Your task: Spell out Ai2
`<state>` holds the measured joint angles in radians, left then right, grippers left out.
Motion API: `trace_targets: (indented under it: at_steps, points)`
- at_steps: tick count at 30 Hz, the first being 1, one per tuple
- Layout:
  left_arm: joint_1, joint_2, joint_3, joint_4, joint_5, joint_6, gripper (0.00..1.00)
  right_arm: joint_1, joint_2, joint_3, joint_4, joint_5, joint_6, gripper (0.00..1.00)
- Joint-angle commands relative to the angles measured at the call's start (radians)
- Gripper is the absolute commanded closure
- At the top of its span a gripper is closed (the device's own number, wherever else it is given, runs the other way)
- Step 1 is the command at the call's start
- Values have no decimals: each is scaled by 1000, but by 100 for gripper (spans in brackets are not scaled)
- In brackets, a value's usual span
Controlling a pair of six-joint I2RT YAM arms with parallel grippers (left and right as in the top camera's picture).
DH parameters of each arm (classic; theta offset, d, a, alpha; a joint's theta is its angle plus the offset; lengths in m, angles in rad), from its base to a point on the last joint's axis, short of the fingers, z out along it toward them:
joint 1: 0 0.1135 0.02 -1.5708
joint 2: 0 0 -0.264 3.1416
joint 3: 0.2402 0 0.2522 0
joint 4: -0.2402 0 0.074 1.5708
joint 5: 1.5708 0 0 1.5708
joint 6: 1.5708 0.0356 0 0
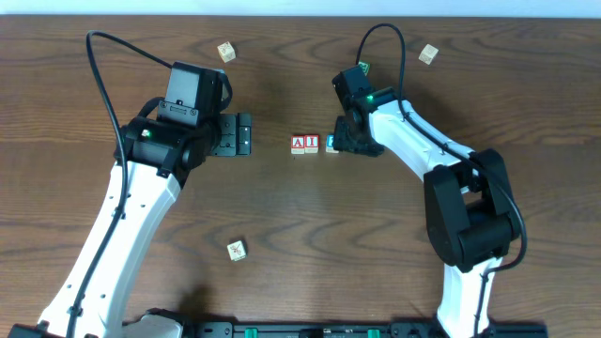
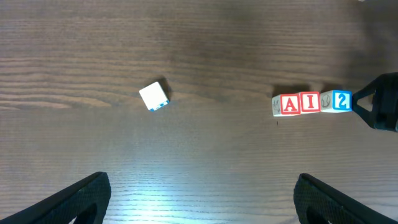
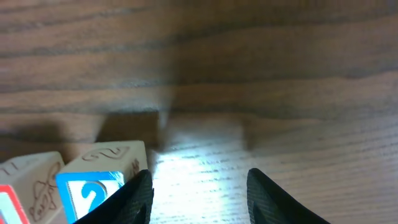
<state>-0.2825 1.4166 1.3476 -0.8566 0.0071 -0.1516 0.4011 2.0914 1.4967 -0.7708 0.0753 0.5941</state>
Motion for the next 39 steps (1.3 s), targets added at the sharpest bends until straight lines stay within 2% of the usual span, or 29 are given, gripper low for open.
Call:
trace_targets:
  at_steps: [1,8,39]
  points:
    - [1,-5,17,-2,-18,17,5,-2,-11,-3,9,6,-8,51]
    - [1,-5,17,-2,-18,17,5,0,-11,-3,27,7,-23,46]
    - [1,-5,17,0,-18,17,5,6,-11,-3,60,-21,-8,45]
